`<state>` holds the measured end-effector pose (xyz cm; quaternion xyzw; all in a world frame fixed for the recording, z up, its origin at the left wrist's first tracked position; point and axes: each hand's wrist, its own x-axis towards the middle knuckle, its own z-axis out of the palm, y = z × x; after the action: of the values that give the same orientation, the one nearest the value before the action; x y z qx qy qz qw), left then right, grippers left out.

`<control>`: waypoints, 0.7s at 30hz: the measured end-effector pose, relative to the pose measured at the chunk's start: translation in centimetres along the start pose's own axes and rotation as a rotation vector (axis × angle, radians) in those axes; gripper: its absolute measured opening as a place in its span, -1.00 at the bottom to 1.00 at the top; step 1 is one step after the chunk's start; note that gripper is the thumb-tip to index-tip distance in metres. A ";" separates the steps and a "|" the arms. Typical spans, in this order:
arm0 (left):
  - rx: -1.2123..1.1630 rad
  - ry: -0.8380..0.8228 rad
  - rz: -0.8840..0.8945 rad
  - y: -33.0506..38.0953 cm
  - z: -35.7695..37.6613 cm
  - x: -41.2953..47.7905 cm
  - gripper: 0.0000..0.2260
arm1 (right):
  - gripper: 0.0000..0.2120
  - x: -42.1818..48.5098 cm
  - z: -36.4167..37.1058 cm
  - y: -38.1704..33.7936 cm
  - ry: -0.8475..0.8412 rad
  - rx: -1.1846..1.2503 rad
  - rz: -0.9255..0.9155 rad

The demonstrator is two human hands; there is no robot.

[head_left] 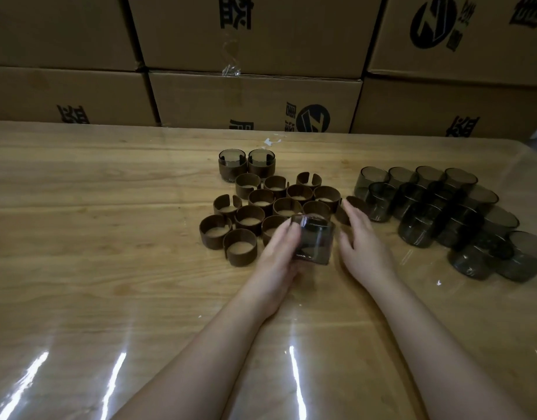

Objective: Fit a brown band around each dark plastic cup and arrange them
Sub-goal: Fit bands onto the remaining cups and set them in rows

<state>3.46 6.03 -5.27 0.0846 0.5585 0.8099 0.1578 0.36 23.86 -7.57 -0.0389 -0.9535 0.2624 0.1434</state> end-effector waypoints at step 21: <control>-0.232 -0.033 -0.040 0.2 -0.2 0.2 -0.51 | -0.84 -1.1 -1.0 0.1 0.225 0.680 0.172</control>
<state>3.22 5.90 -5.19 0.0680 0.4600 0.8642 0.1922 1.67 24.26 -7.10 -0.0976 -0.7834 0.5694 0.2294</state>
